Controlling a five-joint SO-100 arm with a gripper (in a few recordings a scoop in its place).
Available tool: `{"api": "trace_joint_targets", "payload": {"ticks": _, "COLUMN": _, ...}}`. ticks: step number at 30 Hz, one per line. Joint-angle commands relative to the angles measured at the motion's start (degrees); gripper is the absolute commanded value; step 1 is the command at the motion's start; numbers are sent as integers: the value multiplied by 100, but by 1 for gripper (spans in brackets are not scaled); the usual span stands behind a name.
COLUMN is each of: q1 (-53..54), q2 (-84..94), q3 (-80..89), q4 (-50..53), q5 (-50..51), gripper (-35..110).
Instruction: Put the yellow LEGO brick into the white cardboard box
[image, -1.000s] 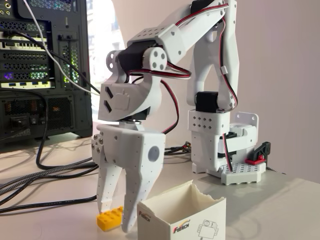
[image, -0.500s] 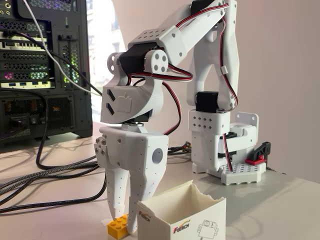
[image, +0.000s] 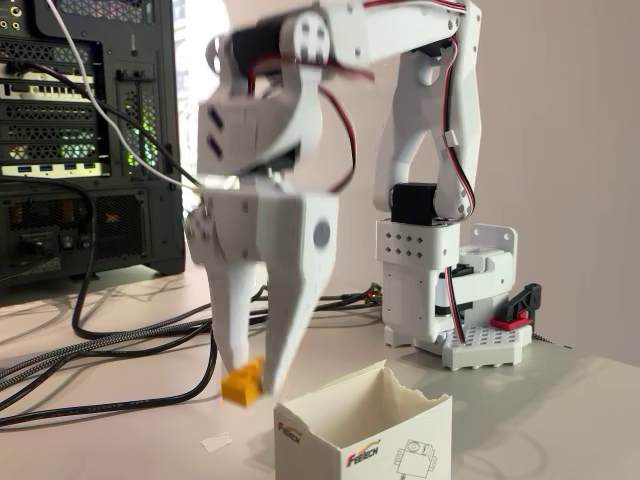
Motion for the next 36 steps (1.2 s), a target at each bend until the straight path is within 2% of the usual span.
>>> {"api": "trace_joint_targets", "payload": {"ticks": 1, "q1": -457, "q2": 721, "q3": -1406, "q4": 844, "q5": -580, "gripper": -9}}
{"api": "trace_joint_targets", "payload": {"ticks": 6, "q1": -1020, "q2": 712, "q3": -1775, "q4": 976, "q5": -642, "gripper": -9}}
{"api": "trace_joint_targets", "payload": {"ticks": 13, "q1": -1688, "q2": 598, "q3": -1802, "q4": 844, "q5": -202, "gripper": -9}}
{"api": "trace_joint_targets", "payload": {"ticks": 24, "q1": -2101, "q2": 413, "q3": -1696, "q4": 492, "q5": 9, "gripper": -9}}
{"api": "trace_joint_targets", "payload": {"ticks": 29, "q1": -2074, "q2": 439, "q3": -1679, "q4": 554, "q5": -114, "gripper": -3}}
{"api": "trace_joint_targets", "payload": {"ticks": 36, "q1": -2065, "q2": 439, "q3": -1723, "q4": 835, "q5": -158, "gripper": 13}}
